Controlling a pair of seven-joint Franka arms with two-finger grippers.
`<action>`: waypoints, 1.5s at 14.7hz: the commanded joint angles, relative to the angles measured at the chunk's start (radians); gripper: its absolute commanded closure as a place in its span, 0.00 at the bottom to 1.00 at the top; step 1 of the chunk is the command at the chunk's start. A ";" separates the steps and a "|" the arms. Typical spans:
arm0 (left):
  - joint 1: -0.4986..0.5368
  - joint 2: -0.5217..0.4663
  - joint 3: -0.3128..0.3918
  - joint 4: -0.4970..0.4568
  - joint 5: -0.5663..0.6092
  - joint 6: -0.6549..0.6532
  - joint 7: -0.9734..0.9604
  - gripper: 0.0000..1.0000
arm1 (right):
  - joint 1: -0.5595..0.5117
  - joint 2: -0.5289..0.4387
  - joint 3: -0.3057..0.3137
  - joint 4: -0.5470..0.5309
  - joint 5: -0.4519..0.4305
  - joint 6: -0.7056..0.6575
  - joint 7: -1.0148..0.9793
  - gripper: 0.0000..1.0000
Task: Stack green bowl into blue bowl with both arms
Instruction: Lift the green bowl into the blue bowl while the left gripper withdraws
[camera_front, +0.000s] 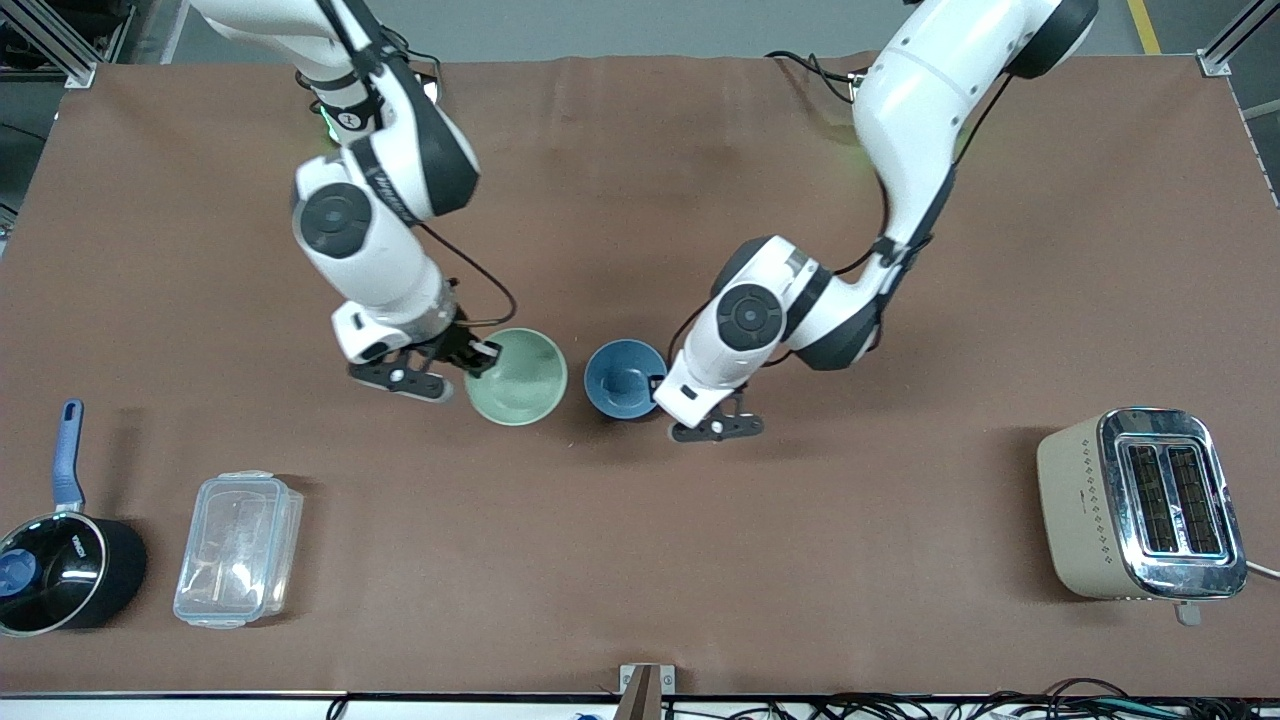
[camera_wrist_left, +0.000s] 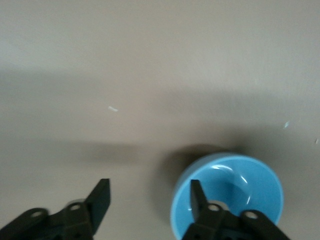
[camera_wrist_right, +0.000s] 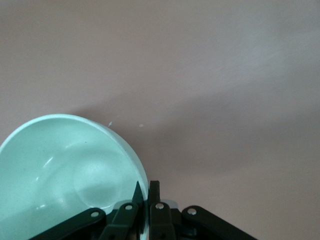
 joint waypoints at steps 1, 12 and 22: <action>0.028 -0.107 0.054 0.021 0.023 -0.131 0.046 0.00 | 0.063 0.076 -0.010 0.055 0.009 0.026 0.089 1.00; 0.311 -0.354 0.071 0.020 0.026 -0.360 0.551 0.00 | 0.203 0.220 -0.013 0.132 0.003 0.086 0.273 0.99; 0.464 -0.537 0.068 0.020 0.023 -0.481 0.810 0.00 | 0.211 0.231 -0.014 0.092 -0.010 0.095 0.273 0.98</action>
